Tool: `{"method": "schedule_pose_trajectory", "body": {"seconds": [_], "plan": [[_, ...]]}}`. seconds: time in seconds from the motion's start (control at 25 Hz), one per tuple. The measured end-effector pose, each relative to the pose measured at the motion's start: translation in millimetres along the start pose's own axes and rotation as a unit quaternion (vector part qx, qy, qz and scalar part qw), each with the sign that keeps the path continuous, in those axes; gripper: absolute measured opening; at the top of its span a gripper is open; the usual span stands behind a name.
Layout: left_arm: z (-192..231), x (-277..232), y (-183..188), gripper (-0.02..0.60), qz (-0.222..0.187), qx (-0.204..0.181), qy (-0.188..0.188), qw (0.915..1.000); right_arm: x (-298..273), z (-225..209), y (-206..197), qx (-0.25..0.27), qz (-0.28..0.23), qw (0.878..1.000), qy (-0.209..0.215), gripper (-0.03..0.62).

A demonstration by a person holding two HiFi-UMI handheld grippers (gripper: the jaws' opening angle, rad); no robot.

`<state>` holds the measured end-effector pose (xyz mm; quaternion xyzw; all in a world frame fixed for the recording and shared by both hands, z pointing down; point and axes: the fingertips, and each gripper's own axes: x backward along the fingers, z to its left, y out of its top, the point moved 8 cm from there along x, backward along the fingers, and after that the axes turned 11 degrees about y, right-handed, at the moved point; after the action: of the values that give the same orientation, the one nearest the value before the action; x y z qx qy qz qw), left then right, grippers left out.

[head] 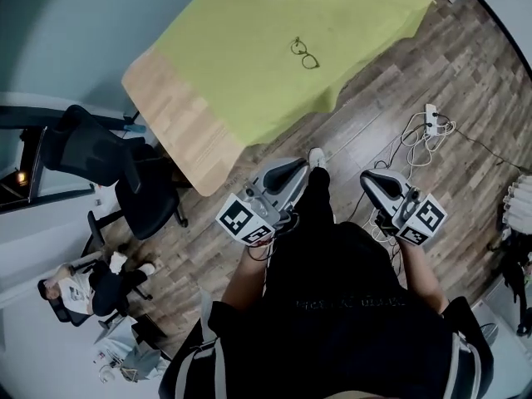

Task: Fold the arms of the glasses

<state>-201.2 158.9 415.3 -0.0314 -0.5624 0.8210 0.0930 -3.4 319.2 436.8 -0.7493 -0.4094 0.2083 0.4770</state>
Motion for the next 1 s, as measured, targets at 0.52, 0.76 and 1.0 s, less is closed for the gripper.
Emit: {"method": "schedule_pose_trajectory", "body": {"seconds": [0.52,0.76,1.0], "plan": [[96,-37,27,0.040,0.011,0.002,0.046,0.9989,-74,-93,51,-0.007,0.045,0.999,0.018,0.034],[129,-54,40,0.040,-0.001,0.007,0.053,0.9986,-95,-117,70,0.004,0.046,0.999,0.013,0.034],[132,-55,45,0.040,-0.008,0.025,0.058,0.9979,-104,-131,72,0.018,0.077,0.997,0.017,0.034]]}}
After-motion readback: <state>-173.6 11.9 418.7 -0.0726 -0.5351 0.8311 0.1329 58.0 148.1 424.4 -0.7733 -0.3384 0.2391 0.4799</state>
